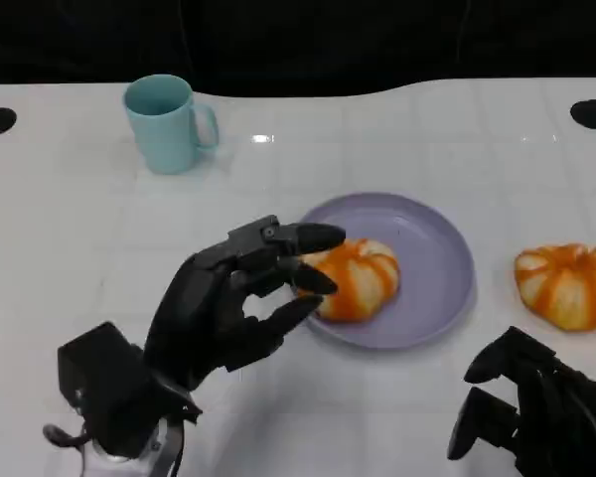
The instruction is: Grasp the bread from the table and place it into the plate.
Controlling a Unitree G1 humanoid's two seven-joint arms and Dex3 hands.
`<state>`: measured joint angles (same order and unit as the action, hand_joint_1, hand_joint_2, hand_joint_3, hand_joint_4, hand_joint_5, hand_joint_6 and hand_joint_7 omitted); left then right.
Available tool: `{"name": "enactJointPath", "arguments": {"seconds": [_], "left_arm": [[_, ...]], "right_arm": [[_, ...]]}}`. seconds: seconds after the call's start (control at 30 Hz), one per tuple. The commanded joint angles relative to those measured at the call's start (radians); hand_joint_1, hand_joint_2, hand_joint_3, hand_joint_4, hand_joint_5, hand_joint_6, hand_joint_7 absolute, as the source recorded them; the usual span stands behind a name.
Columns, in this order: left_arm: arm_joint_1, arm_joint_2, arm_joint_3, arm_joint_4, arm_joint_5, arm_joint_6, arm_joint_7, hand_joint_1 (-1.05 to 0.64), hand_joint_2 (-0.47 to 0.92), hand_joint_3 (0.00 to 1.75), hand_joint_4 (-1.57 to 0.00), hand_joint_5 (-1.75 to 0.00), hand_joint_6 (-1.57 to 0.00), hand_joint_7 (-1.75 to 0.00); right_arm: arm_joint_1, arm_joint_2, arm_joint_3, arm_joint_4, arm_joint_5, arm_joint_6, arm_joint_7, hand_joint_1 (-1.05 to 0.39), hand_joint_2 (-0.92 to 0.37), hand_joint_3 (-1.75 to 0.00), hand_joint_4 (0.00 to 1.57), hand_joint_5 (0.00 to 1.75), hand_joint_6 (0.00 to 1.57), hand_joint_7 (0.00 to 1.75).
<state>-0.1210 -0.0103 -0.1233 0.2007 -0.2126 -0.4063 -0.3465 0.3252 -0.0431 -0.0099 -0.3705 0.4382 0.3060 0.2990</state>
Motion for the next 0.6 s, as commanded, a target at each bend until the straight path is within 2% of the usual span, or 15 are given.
{"name": "enactJointPath", "arguments": {"seconds": [0.03,0.23,0.27,0.3,0.37,0.6], "left_arm": [[0.016,0.004,0.017,-0.035,-0.014,0.024,-0.011,-0.6,0.92,0.31,-0.5,-1.35,-0.54,-0.92],[0.018,-0.001,0.022,-0.042,-0.011,0.032,-0.015,-0.6,0.92,0.31,-0.5,-1.35,-0.53,-0.94],[0.067,0.005,0.039,-0.082,-0.091,0.075,-0.048,-0.6,0.92,0.31,-0.5,-1.35,-0.53,-0.94],[0.104,0.009,0.053,-0.114,-0.153,0.109,-0.074,-0.61,0.92,0.31,-0.54,-1.54,-0.57,-1.13],[0.182,0.012,0.074,-0.174,-0.254,0.189,-0.104,-0.61,0.92,0.3,-0.57,-1.66,-0.59,-1.25],[0.264,0.001,0.097,-0.229,-0.311,0.256,-0.136,-0.63,0.92,0.28,-0.67,-1.74,-0.61,-1.41]], "right_arm": [[0.005,-0.008,-0.006,-0.001,-0.001,-0.009,-0.001,-0.52,-0.92,-0.46,0.59,1.75,0.36,1.66],[0.005,-0.007,-0.006,-0.002,-0.003,-0.009,0.0,-0.52,-0.92,-0.46,0.59,1.75,0.36,1.66],[0.001,-0.003,-0.002,0.006,-0.007,-0.011,-0.002,-0.52,-0.92,-0.46,0.59,1.75,0.36,1.66],[-0.003,-0.001,0.001,0.012,-0.01,-0.013,-0.004,-0.51,-0.92,-0.46,0.59,1.75,0.37,1.66],[-0.007,0.007,0.003,0.022,-0.011,-0.018,-0.004,-0.51,-0.92,-0.47,0.59,1.75,0.38,1.67],[0.006,0.016,0.003,0.001,-0.005,-0.005,-0.021,-0.52,-0.92,-0.44,0.6,1.75,0.39,1.65]]}}
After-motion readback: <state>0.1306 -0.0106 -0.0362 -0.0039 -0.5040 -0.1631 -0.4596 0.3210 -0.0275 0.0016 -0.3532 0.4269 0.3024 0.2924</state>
